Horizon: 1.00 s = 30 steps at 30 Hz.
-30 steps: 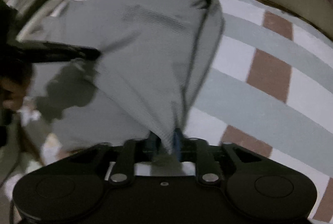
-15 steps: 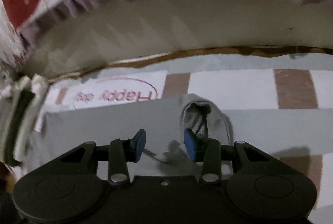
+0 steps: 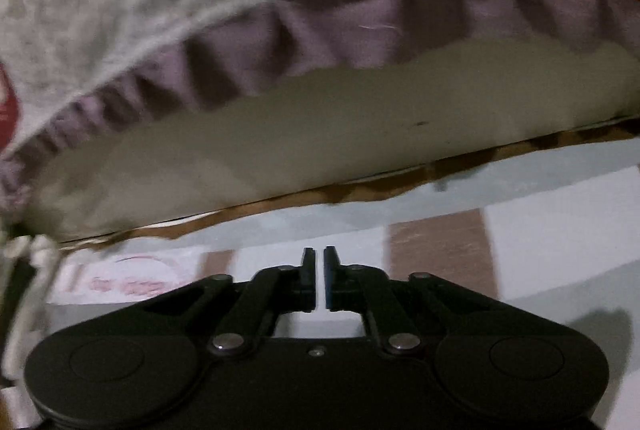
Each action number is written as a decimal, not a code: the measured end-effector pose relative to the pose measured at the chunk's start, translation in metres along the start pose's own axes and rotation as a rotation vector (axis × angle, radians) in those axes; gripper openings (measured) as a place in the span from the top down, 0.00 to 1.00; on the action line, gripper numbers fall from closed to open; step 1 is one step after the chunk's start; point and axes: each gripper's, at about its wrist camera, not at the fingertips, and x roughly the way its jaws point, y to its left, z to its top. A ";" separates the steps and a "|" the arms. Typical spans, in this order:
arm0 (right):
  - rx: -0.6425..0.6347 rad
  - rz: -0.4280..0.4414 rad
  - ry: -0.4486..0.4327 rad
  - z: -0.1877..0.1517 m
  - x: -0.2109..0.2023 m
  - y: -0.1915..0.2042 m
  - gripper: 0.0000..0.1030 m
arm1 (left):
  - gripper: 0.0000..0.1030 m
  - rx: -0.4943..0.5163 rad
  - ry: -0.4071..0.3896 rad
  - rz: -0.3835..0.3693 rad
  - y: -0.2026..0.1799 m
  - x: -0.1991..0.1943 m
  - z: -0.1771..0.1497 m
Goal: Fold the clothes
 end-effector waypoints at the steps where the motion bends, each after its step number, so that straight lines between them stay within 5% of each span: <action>1: -0.008 0.040 0.032 0.000 0.002 0.006 0.80 | 0.92 -0.001 -0.004 0.001 0.000 0.000 -0.001; 2: -0.016 0.080 0.064 -0.001 0.003 0.012 0.52 | 0.92 0.000 -0.008 0.003 -0.001 0.000 -0.001; 4: -0.039 0.144 0.127 -0.003 0.007 0.024 0.35 | 0.92 0.002 -0.017 0.007 -0.001 0.001 -0.001; 6: -0.147 0.037 0.174 -0.017 0.021 0.038 0.37 | 0.92 0.003 -0.025 0.010 -0.002 0.002 0.000; 7: -0.215 -0.025 0.176 -0.024 0.027 0.044 0.54 | 0.92 0.004 -0.029 0.010 -0.003 0.003 0.001; 8: -0.292 -0.062 0.135 -0.029 0.028 0.047 0.83 | 0.92 0.006 -0.034 0.007 -0.004 0.003 0.002; 10: -0.323 -0.060 0.081 -0.032 0.030 0.039 0.94 | 0.92 0.014 -0.046 -0.002 -0.006 0.004 0.006; 14: -0.228 -0.077 -0.017 -0.022 0.027 0.024 1.00 | 0.91 0.040 -0.056 0.039 -0.008 0.007 0.016; 17: -0.184 -0.148 -0.052 -0.016 0.018 0.017 1.00 | 0.69 0.051 -0.066 0.133 -0.009 0.007 0.023; 21: -0.066 -0.014 0.011 -0.014 -0.013 0.021 0.90 | 0.61 0.074 -0.069 0.208 -0.009 0.007 0.028; 23: -0.102 0.079 0.059 -0.027 -0.028 0.045 0.68 | 0.61 0.067 -0.051 0.197 -0.007 0.008 0.026; 25: -0.250 0.144 0.144 -0.043 -0.032 0.077 0.58 | 0.61 0.040 -0.048 0.171 -0.006 0.004 0.021; 28: -0.381 0.040 0.231 -0.065 -0.013 0.094 0.57 | 0.60 0.045 -0.046 0.151 -0.013 -0.007 0.007; 30: -0.445 -0.045 0.229 -0.075 0.000 0.092 0.73 | 0.60 0.077 -0.028 0.170 -0.020 -0.012 -0.002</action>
